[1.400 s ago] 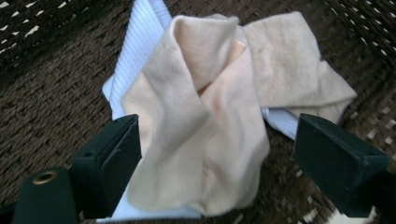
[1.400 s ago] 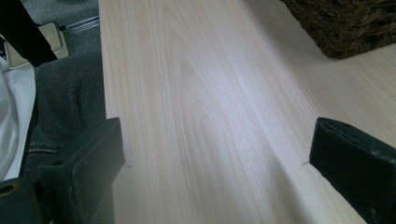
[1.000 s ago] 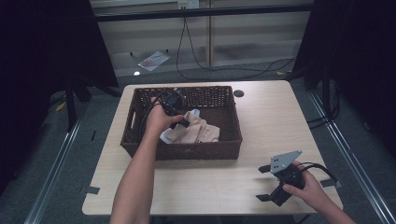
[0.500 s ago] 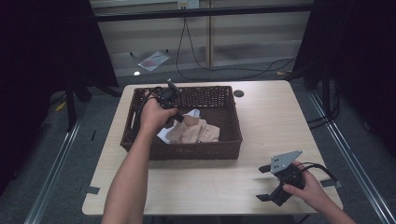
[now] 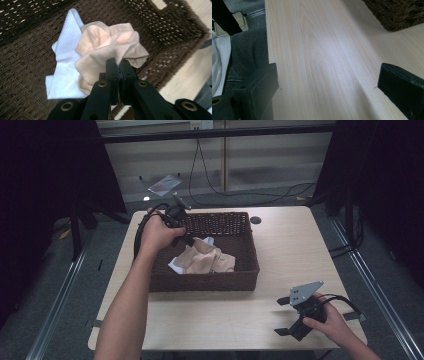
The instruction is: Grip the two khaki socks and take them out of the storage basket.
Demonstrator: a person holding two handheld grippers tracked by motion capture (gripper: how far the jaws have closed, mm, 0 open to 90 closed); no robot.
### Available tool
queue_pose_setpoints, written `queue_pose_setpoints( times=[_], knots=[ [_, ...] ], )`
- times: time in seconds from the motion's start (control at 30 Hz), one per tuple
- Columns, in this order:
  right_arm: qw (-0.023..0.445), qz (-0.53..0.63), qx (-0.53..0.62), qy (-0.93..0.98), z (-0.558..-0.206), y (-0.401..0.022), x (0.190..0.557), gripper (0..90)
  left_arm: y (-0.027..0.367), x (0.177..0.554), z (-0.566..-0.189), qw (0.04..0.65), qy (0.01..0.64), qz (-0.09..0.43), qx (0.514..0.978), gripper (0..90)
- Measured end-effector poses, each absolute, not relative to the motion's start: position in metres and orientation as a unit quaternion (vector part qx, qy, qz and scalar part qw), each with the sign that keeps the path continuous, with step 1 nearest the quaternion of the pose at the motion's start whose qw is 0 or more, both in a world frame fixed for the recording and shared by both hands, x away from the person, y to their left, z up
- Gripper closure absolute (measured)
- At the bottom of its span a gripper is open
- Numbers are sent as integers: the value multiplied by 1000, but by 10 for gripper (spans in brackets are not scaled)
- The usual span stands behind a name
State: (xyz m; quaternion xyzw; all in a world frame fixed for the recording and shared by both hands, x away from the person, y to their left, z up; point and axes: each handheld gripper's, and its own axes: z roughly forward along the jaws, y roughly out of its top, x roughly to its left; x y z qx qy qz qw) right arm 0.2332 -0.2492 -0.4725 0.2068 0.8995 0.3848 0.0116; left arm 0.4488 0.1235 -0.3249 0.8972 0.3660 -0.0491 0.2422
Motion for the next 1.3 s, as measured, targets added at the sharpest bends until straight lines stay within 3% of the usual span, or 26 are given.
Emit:
queue_pose_setpoints(
  times=[0.6,1.3],
  knots=[
    [10,384,207,900,-473,-248,234,29,124,423,-275,230,325,-89,913,879],
    [9,384,207,900,-473,-248,234,28,117,395,-258,223,266,-119,930,878]
  ],
)
